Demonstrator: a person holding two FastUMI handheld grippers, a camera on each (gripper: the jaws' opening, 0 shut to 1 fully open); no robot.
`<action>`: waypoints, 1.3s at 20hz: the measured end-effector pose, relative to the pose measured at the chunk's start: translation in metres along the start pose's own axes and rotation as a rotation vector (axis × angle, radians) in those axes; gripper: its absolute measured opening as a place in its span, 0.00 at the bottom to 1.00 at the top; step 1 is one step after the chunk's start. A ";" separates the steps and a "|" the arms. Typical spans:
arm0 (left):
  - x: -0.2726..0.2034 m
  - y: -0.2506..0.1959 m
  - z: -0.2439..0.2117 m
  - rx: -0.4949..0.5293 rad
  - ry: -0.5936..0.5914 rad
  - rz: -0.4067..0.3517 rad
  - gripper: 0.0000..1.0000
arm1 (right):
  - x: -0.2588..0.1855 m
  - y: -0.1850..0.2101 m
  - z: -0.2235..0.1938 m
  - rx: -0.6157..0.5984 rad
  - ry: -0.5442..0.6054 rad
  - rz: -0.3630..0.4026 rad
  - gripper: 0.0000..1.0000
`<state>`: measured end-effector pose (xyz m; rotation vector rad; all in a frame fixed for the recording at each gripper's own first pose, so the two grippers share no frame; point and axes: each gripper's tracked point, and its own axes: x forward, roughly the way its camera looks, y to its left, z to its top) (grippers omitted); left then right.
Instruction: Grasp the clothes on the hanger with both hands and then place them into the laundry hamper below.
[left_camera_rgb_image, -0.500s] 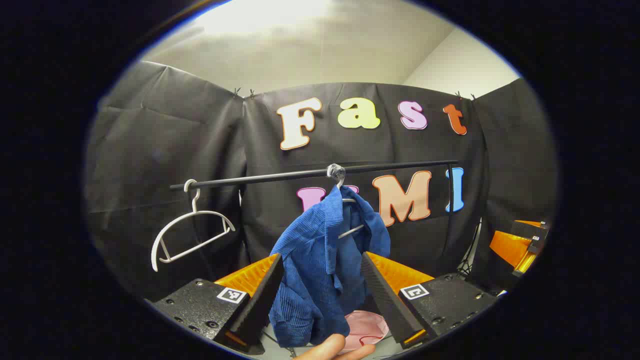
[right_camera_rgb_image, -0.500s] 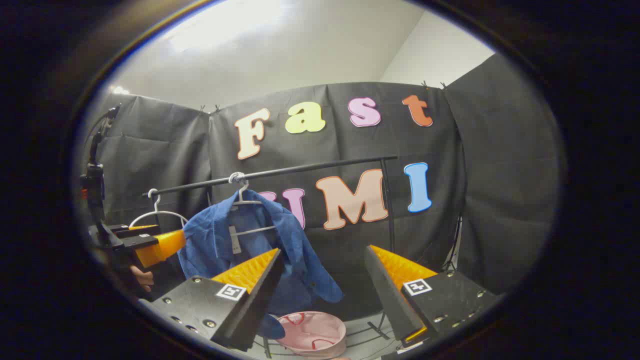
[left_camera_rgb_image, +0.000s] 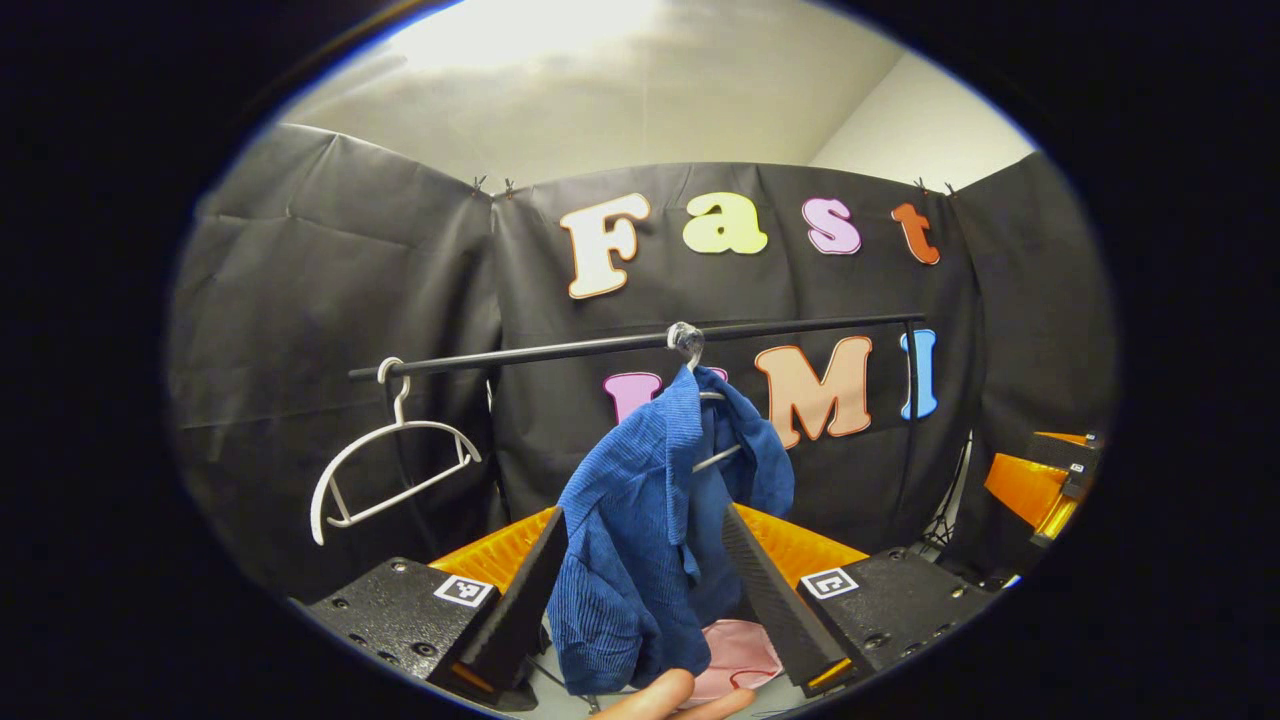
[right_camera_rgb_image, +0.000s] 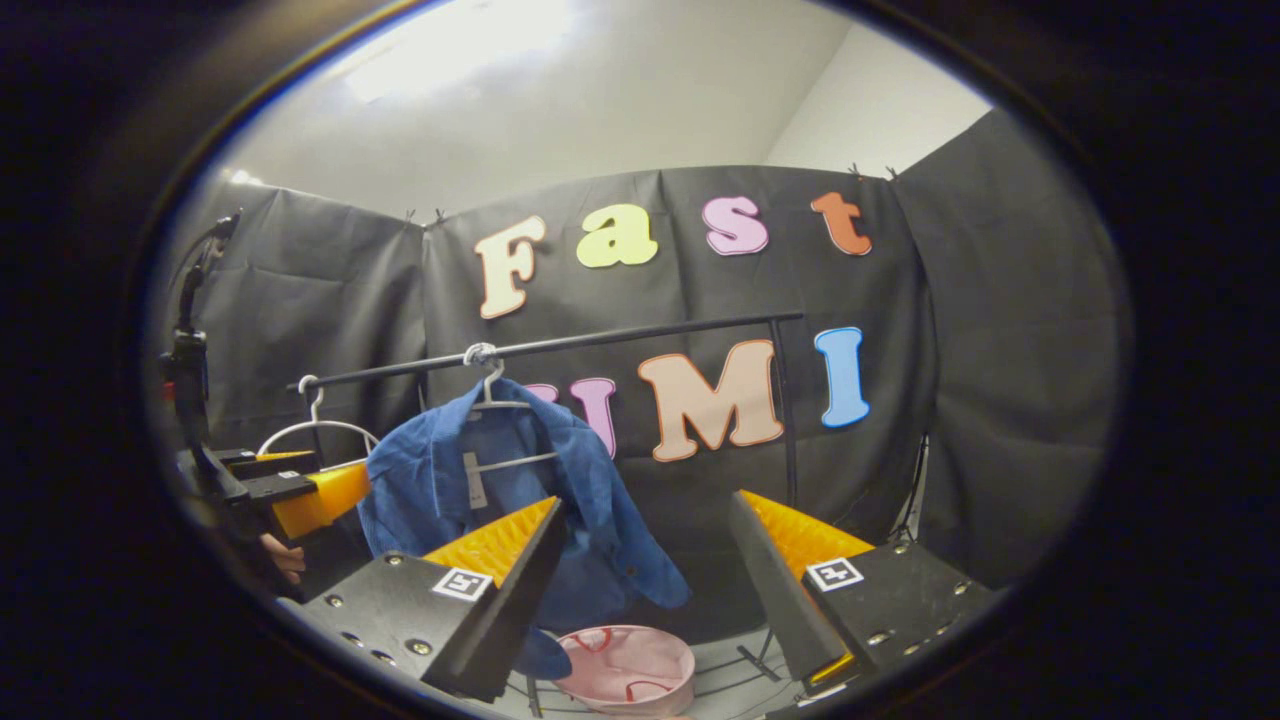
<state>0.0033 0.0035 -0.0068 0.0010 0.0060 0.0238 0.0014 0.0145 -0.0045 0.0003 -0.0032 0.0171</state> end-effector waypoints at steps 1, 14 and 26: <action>0.001 0.001 -0.001 -0.004 0.003 0.000 1.00 | 0.001 -0.001 0.000 0.002 0.006 -0.004 0.98; 0.016 0.005 -0.031 -0.008 0.019 0.040 1.00 | 0.010 0.005 -0.001 0.022 0.018 0.007 0.98; 0.104 -0.004 -0.098 0.027 0.112 0.074 0.95 | 0.092 -0.003 -0.028 -0.039 0.106 -0.070 0.98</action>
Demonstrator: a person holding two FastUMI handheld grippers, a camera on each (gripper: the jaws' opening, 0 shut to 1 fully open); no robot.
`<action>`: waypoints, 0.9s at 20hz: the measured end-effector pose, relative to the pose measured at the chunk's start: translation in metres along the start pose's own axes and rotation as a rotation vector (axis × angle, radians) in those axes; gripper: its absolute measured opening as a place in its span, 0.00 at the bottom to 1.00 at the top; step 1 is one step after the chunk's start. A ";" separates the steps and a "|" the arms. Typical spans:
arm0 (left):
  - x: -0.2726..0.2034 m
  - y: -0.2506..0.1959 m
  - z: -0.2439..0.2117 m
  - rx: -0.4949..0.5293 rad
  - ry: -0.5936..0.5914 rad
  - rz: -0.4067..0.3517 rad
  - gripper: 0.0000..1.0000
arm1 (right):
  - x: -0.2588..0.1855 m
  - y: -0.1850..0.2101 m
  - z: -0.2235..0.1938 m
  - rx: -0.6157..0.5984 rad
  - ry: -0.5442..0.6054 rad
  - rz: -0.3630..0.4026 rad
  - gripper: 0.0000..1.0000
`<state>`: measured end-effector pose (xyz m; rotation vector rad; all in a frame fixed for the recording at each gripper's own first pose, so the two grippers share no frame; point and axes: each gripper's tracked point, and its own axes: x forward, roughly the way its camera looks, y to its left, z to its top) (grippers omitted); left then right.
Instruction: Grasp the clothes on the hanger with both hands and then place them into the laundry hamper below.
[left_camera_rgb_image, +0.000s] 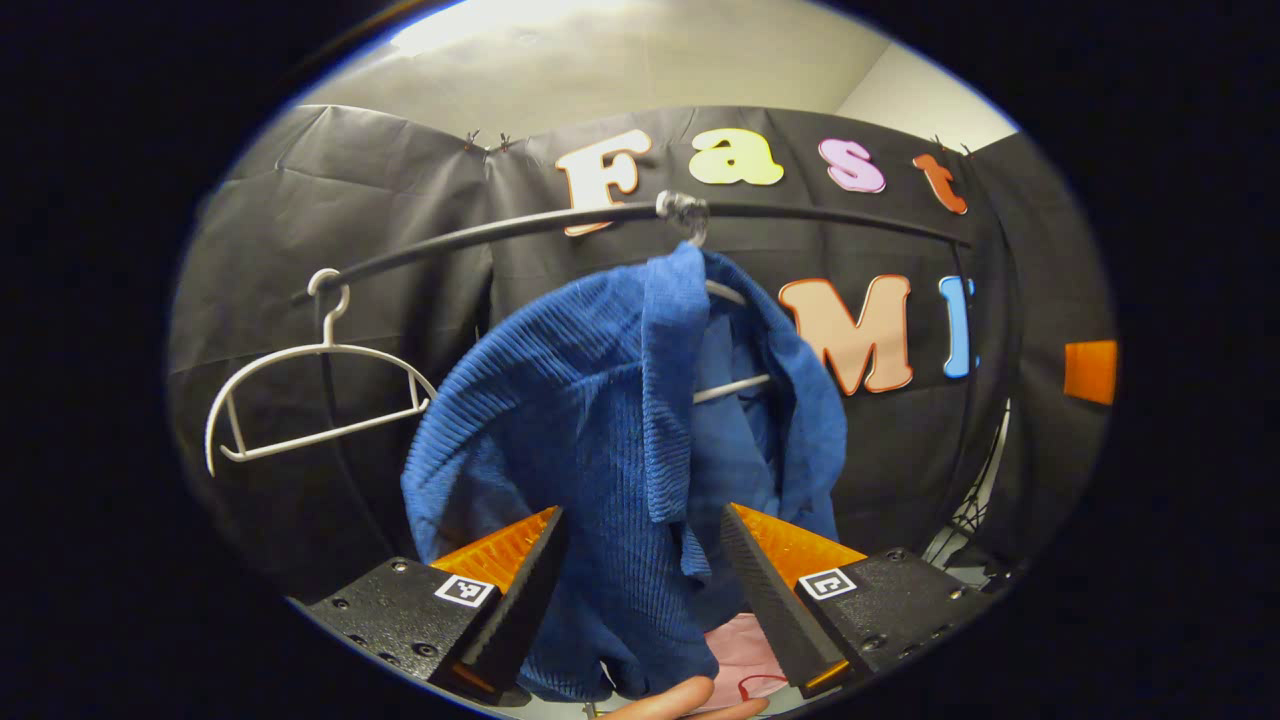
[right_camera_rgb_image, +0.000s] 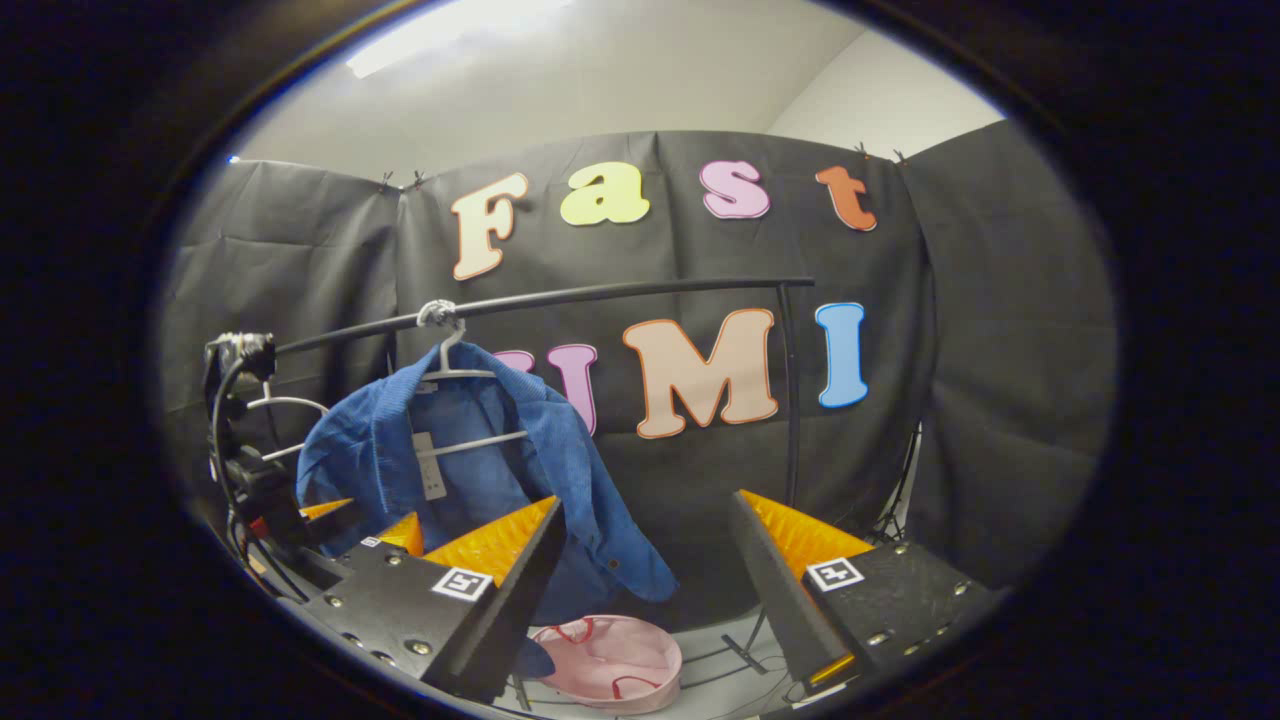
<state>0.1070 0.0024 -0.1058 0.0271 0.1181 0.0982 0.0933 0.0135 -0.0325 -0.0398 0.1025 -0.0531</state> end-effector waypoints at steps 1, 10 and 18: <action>0.011 -0.001 -0.003 0.000 0.010 -0.001 0.95 | 0.012 0.002 -0.003 -0.006 0.008 -0.006 0.98; 0.060 0.007 0.000 -0.012 -0.036 -0.047 0.82 | 0.121 0.056 -0.055 -0.085 0.100 0.079 0.99; 0.066 0.007 0.002 0.033 0.001 -0.045 0.41 | 0.206 0.077 -0.053 -0.052 0.079 0.228 0.99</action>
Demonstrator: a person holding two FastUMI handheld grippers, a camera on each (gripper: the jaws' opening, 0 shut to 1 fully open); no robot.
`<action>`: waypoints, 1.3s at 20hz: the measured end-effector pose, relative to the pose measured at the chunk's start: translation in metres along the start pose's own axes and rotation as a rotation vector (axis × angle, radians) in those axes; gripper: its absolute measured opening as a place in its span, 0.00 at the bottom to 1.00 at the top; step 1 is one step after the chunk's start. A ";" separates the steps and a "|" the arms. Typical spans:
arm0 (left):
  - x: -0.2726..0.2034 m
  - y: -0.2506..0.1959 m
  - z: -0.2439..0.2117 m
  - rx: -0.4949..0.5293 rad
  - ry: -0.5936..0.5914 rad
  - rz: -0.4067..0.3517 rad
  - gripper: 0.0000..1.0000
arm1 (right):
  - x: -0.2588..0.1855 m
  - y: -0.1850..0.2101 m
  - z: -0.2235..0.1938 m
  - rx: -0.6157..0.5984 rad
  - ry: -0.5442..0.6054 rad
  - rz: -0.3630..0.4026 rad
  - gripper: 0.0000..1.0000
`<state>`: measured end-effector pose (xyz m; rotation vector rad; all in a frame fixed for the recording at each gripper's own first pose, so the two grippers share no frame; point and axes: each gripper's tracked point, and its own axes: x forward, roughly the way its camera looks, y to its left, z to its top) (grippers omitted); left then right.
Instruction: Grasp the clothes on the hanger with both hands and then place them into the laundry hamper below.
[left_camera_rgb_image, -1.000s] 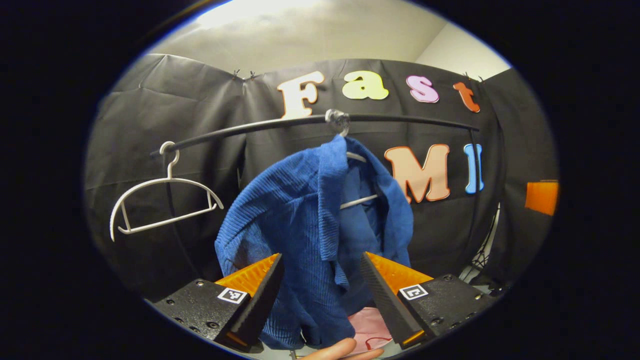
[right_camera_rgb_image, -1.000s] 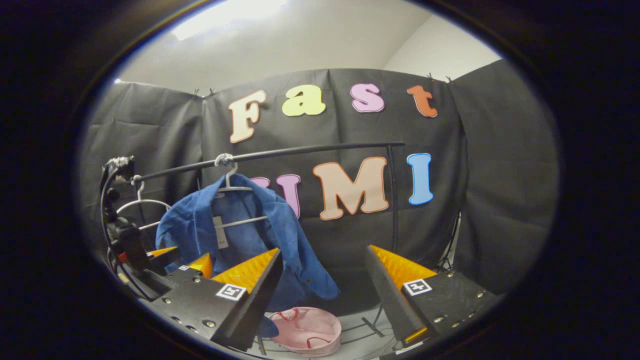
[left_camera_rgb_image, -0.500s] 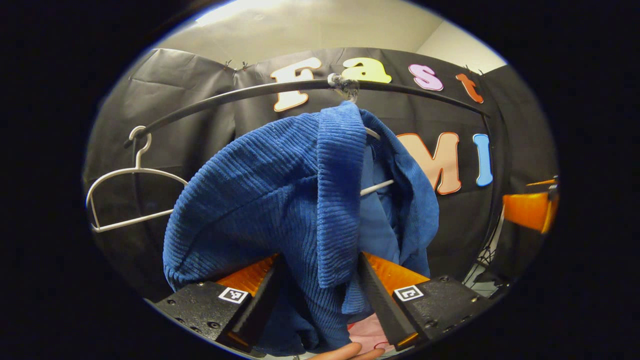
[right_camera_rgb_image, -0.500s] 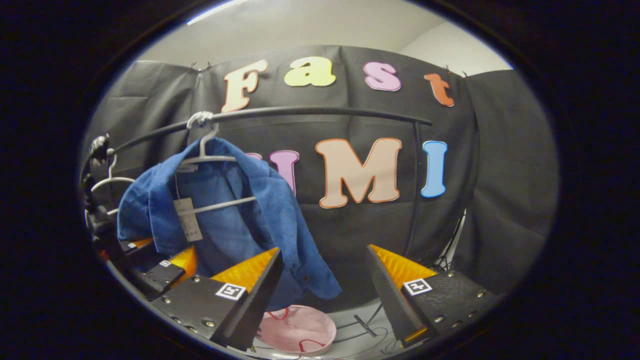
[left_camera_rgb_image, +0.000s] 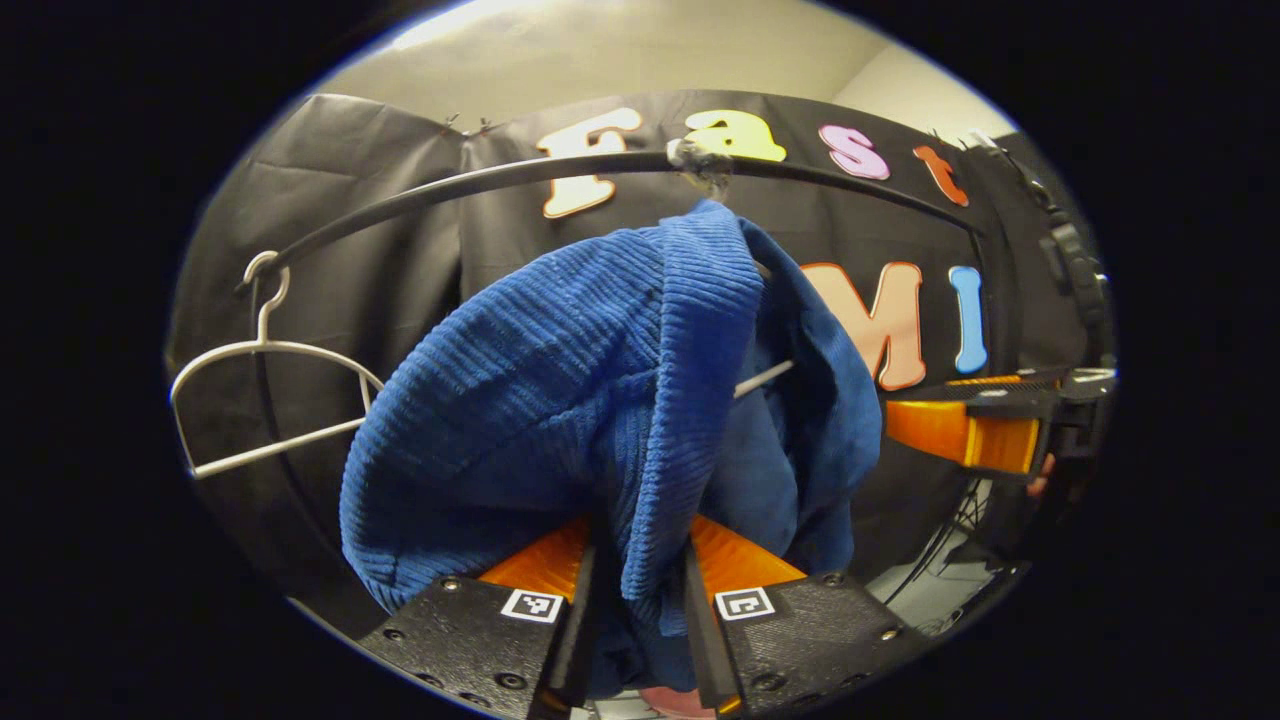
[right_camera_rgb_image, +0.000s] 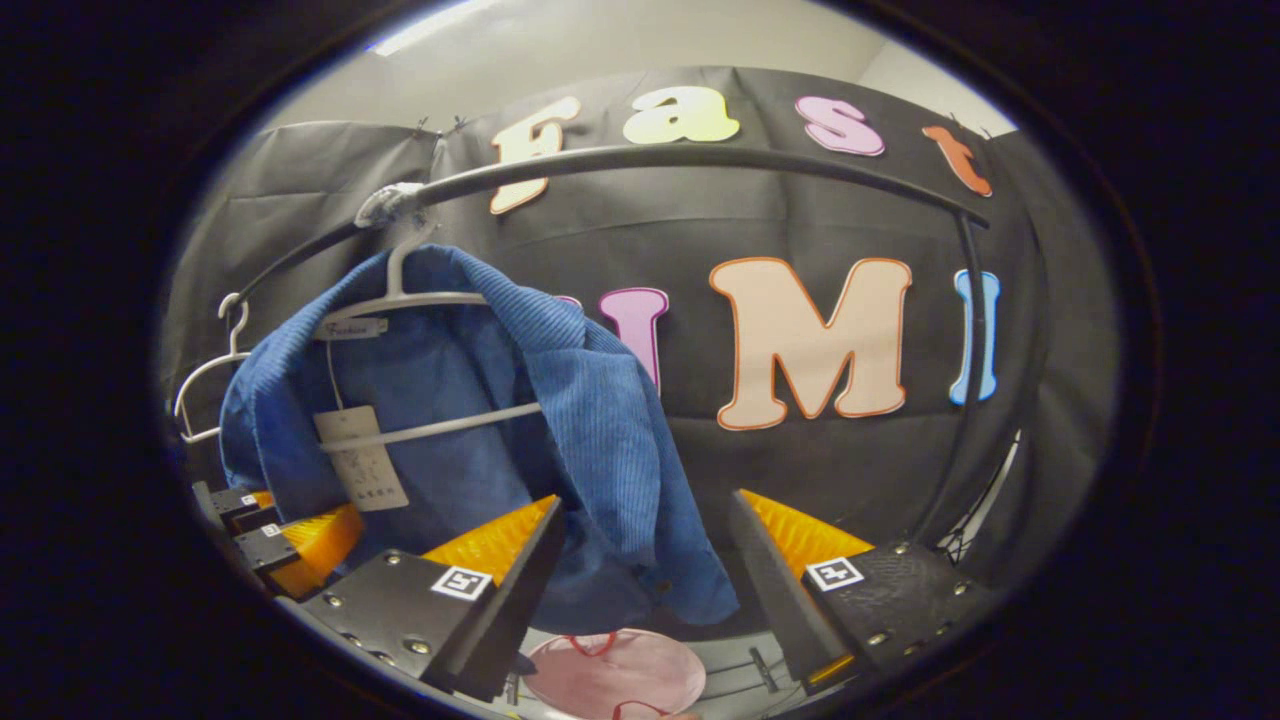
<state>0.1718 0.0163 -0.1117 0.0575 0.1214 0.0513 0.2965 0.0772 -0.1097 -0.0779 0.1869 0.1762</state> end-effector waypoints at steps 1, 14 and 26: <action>-0.002 0.006 -0.001 0.003 0.009 0.021 0.37 | 0.010 0.005 -0.001 0.007 -0.003 0.022 0.99; -0.060 0.003 0.017 -0.117 0.094 0.005 0.05 | 0.070 0.052 -0.013 0.079 0.009 0.198 0.68; -0.082 0.006 -0.015 -0.078 0.043 0.087 0.14 | 0.077 0.043 -0.063 -0.014 0.090 0.168 0.13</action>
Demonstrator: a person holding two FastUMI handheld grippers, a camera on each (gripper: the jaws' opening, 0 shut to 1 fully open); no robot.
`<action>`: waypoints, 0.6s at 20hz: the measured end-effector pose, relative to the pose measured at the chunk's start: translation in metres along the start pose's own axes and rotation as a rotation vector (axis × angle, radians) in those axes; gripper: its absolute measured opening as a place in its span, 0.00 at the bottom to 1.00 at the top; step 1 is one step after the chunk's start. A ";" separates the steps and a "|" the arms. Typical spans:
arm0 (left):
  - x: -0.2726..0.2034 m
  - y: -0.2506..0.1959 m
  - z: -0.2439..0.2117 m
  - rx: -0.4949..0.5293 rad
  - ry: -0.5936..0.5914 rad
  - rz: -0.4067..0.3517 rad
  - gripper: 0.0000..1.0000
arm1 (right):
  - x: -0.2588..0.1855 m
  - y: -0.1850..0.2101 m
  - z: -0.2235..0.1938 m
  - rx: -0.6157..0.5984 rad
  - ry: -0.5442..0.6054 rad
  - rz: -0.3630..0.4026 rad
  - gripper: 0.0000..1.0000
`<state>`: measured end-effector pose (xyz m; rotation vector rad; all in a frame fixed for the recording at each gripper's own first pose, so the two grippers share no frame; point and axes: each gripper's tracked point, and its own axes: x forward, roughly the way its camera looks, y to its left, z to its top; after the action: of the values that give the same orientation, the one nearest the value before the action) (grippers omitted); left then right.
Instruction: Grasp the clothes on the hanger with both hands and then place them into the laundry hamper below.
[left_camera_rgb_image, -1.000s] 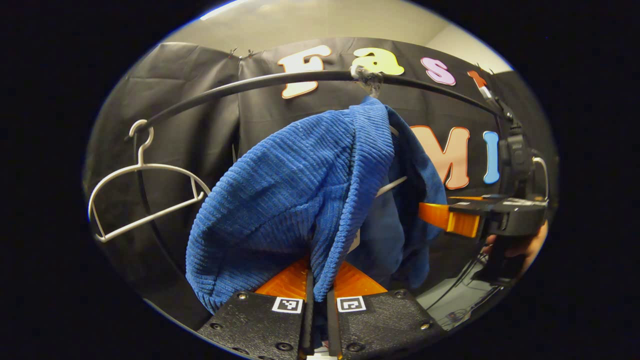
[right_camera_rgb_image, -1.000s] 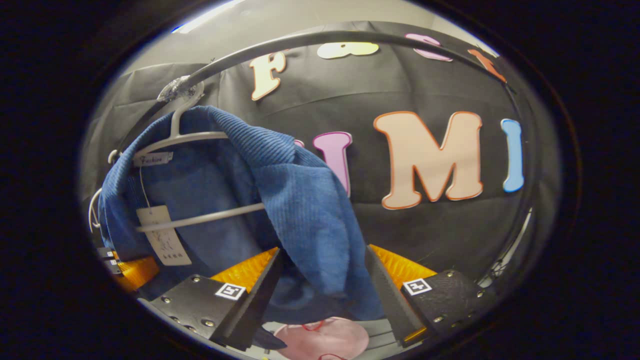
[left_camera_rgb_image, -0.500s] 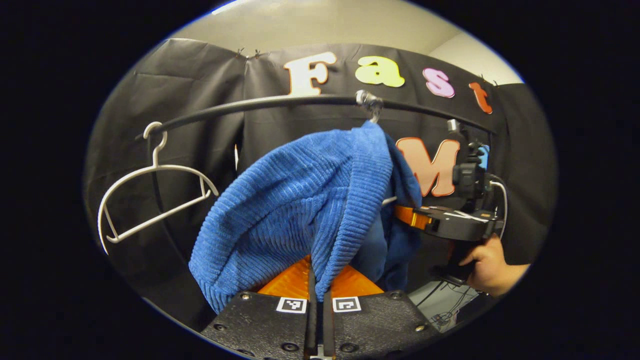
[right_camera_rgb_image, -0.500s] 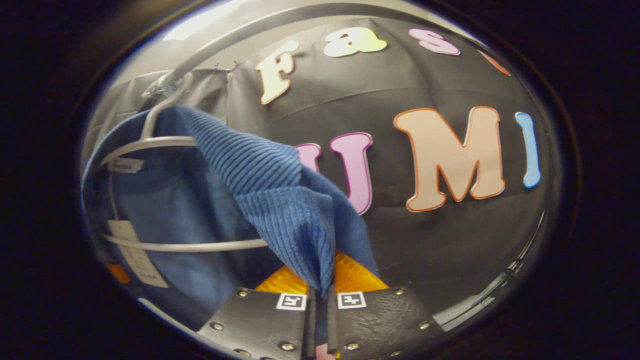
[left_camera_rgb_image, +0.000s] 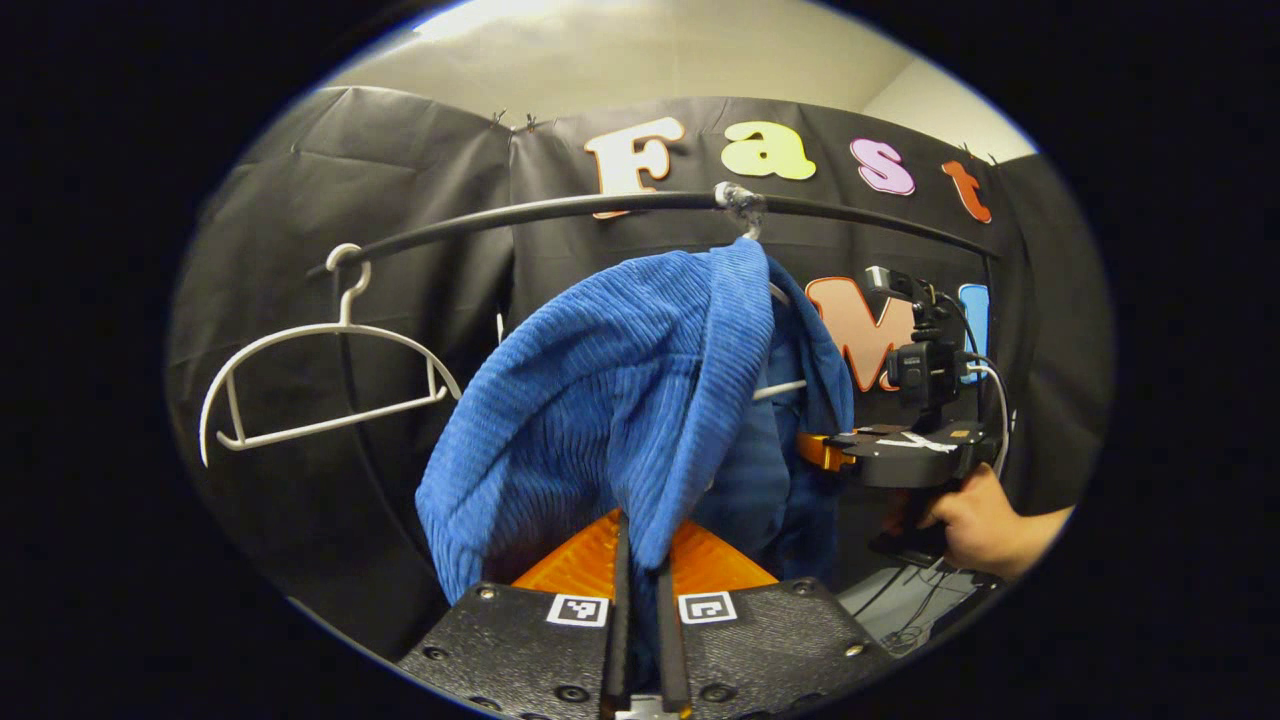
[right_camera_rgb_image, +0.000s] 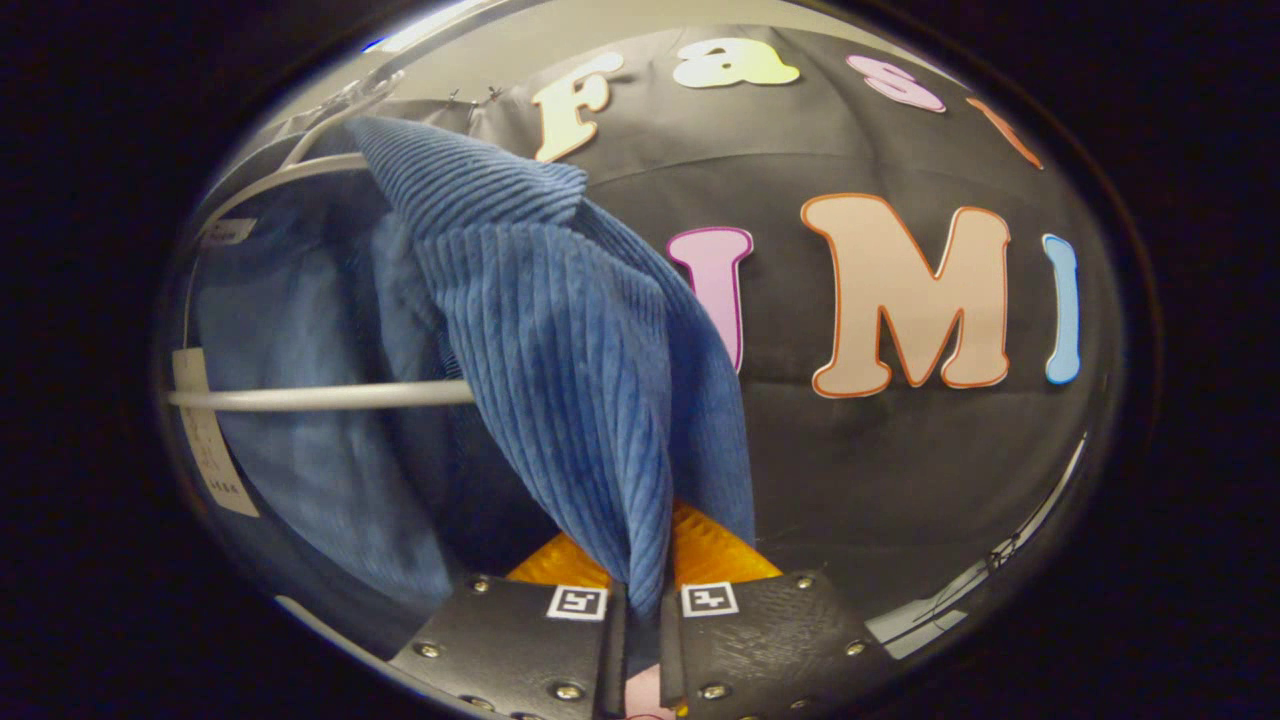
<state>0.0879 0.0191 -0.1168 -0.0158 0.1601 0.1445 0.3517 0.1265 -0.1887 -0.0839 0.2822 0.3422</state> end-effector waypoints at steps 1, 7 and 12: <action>-0.004 -0.001 -0.014 0.005 0.030 0.004 0.14 | 0.001 -0.002 0.002 0.024 0.000 0.010 0.13; 0.024 -0.003 -0.028 -0.085 0.048 0.056 0.15 | 0.003 -0.020 0.027 0.082 -0.055 0.002 0.13; 0.039 -0.014 -0.023 -0.043 0.035 0.032 0.16 | -0.008 -0.035 0.043 0.040 -0.119 -0.055 0.02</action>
<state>0.1247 0.0099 -0.1454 -0.0585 0.1921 0.1795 0.3675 0.0966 -0.1438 -0.0322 0.1688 0.2855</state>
